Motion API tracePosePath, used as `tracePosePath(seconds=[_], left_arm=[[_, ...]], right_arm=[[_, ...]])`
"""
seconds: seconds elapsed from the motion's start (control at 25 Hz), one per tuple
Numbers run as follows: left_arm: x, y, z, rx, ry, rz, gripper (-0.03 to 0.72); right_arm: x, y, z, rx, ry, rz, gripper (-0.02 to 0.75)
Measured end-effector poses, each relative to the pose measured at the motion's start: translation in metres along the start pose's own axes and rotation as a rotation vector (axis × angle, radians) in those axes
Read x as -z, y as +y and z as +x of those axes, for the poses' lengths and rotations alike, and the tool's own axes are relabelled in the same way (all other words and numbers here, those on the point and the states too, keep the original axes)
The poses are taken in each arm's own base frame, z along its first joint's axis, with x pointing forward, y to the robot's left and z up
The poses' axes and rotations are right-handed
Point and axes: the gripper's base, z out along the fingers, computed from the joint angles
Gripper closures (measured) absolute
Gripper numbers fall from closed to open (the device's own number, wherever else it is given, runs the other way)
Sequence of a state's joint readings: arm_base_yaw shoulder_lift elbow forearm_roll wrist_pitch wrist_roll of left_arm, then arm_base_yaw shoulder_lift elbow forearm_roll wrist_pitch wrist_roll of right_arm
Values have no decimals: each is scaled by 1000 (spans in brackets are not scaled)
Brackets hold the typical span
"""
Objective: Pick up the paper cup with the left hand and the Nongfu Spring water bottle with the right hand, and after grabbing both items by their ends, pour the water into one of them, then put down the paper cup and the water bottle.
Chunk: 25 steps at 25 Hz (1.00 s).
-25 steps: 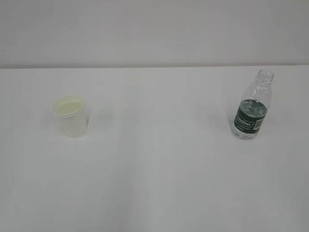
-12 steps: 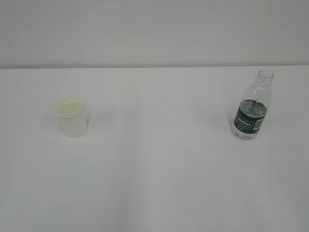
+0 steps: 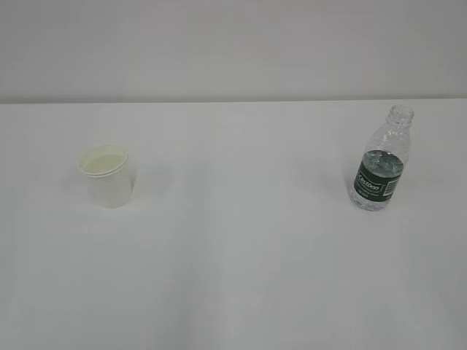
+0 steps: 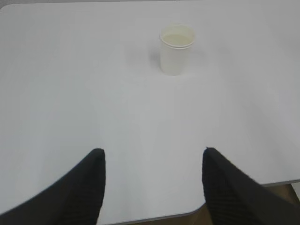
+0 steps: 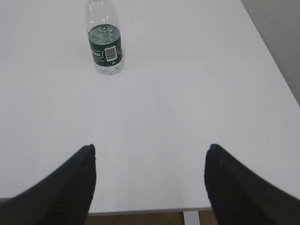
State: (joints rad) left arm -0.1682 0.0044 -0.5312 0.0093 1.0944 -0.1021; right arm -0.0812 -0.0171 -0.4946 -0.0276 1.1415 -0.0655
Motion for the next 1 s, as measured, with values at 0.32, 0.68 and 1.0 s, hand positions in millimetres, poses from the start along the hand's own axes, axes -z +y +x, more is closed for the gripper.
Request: tracePosePath(seconds=[0.32,0.68,1.0], left_arm=[[0,0,0,0,0,0,216],[0,0,0,0,0,0,79],[0,0,0,0,0,0,73]], right_arm=[[0,0,0,0,0,0,201],[0,0,0,-6,0,0,201],[0,0,0,-9,0,0,201]])
